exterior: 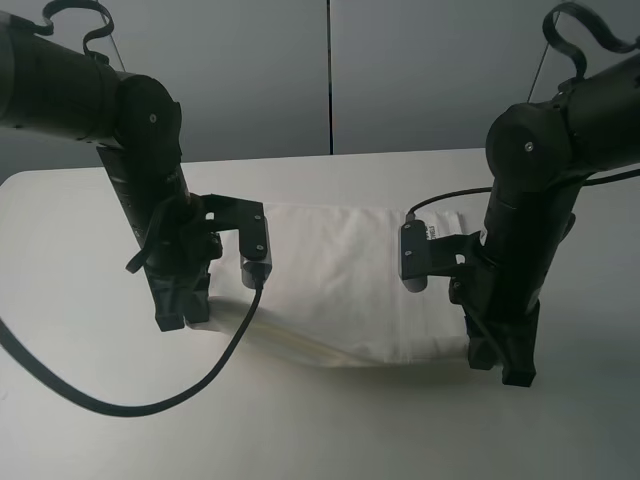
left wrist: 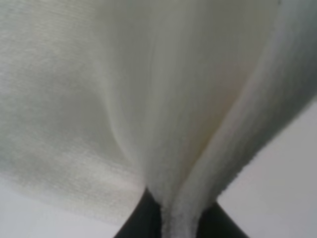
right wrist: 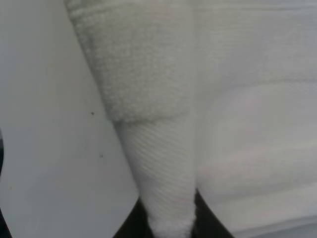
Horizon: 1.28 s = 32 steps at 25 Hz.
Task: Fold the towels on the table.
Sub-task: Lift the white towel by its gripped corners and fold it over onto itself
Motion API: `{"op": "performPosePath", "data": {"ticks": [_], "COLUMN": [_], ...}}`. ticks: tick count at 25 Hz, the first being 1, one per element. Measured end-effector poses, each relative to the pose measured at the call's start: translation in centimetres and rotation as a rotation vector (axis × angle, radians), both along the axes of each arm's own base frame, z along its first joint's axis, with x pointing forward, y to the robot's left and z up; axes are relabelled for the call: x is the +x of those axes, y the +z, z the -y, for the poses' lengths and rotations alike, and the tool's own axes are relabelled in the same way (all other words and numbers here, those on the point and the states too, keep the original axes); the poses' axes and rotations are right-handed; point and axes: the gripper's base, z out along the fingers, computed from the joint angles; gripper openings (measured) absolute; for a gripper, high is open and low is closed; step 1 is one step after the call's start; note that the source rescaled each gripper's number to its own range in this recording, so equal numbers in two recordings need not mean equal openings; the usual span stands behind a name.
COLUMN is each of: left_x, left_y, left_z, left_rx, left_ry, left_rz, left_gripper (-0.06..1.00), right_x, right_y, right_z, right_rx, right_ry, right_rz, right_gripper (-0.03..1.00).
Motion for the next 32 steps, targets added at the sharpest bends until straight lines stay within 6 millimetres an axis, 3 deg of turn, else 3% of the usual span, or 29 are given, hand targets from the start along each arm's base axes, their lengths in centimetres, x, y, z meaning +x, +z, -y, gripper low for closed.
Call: {"op": "performPosePath", "data": {"ticks": [3, 9, 17, 24, 32], "left_x": [-0.1, 0.2, 1.3, 2.3, 4.3], "left_y": [1.3, 1.7, 1.9, 2.1, 4.4], "left_z": [-0.2, -0.5, -0.6, -0.5, 0.4], "left_rx": [-0.023, -0.004, 0.006, -0.024, -0.101], "left_ry": [0.014, 0.092, 0.241, 0.336, 0.416], "left_rz": [0.033, 0.070, 0.211, 0.316, 0.483], "left_gripper": [0.00, 0.00, 0.00, 0.00, 0.00], "right_x": [-0.2, 0.1, 0.8, 1.9, 3.3], "right_y": [1.7, 4.6, 5.3, 6.2, 7.3], "right_z": [0.2, 1.1, 0.9, 0.6, 0.4], "right_rx": [0.019, 0.012, 0.060, 0.094, 0.121], "right_ry": [-0.038, -0.142, -0.327, -0.380, -0.392], "right_rz": [0.063, 0.248, 0.352, 0.430, 0.553], "right_gripper": [0.00, 0.00, 0.00, 0.00, 0.00]}}
